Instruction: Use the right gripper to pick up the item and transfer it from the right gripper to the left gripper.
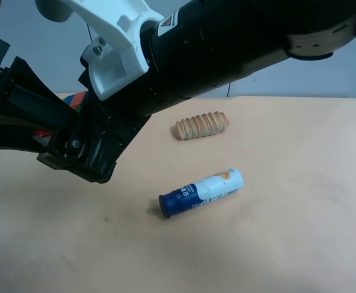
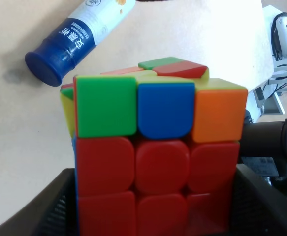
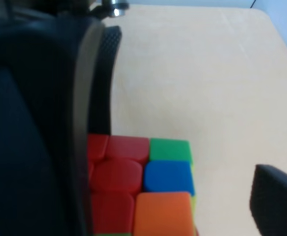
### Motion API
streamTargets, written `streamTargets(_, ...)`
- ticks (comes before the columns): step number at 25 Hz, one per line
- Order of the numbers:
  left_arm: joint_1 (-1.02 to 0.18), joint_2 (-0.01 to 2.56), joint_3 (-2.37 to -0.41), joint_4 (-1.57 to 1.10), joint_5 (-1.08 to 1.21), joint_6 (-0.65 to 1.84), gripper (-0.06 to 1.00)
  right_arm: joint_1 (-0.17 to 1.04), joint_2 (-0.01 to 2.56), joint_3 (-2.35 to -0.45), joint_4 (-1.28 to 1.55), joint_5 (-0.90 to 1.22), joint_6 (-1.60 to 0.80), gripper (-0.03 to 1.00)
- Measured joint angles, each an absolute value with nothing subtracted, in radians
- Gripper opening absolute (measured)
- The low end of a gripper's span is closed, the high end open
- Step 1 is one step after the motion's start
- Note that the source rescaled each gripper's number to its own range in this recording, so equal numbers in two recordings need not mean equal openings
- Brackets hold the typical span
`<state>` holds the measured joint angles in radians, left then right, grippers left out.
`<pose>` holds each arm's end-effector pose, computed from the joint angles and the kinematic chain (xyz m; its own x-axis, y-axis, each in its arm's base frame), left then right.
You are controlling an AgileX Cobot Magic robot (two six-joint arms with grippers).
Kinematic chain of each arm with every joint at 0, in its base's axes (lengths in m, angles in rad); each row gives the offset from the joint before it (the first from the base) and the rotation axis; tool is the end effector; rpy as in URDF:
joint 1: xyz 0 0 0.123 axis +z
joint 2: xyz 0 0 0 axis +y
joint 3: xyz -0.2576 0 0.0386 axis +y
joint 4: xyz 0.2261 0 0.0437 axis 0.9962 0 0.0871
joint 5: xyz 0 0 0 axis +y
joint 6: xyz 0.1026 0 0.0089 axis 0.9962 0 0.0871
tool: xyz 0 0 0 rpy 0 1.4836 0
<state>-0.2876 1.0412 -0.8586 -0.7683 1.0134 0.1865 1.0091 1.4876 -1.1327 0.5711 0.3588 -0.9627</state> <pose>0.1569 -0.1098 0.2990 -0.9066 0.0305 -0.4209 0.3140 0.7151 -0.6245 0.1587 0.2890 0.2904 0.1107 -0.5776 -0.8088 -0.9540 0.1664 -0.2494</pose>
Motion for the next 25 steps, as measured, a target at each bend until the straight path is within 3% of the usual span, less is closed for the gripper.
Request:
streamTargets(9,-0.288,1.041,-0.859,-0.768,1.013,0.187,0.0,1.009,1.369,-1.133,0.508,0.572,-0.886,1.0)
streamTargets(19,-0.288,1.041,-0.859,-0.768,1.013,0.187,0.0,1.009,1.263,-1.133,0.028,0.961,-0.504,1.0)
streamTargets(25,-0.288,1.041,-0.859,-0.768,1.013,0.187,0.0,1.009,1.242,-1.133,-0.064,1.148,-0.395,1.0)
